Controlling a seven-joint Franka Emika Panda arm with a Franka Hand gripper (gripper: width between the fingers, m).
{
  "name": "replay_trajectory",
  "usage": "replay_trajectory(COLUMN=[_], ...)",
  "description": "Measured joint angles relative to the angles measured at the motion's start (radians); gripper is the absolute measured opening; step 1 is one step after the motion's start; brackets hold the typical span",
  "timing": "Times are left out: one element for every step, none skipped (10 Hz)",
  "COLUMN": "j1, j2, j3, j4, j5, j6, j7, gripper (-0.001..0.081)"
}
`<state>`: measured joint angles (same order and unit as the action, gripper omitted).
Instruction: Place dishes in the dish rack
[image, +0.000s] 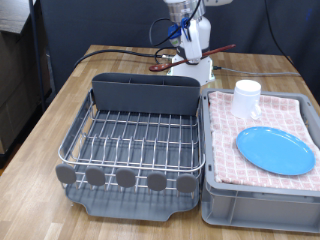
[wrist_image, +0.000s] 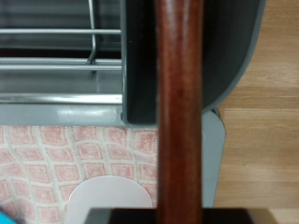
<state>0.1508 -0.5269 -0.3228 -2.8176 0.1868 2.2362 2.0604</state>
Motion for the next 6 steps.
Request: replay_trajectory(j1=[0.003, 0.006, 0.008, 0.009, 0.013, 0.021], j2=[0.002, 0.007, 0.016, 0.031, 0.05, 0.073], j3=[-0.052, -0.11, -0.167, -0.214, -0.256, -0.292], j4=[0.0, 0.0, 0.0, 0.002, 0.008, 0.016], j5=[0.041, 0.082, 0.114, 0.135, 0.152, 0.167], j6=[-0.011, -0.026, -0.042, -0.053, -0.068, -0.078], j7=[-0.075, -0.15, -0.217, -0.275, -0.33, -0.38], gripper=[0.0089, 0.0088, 0.0088, 0.0085, 0.0085, 0.0085])
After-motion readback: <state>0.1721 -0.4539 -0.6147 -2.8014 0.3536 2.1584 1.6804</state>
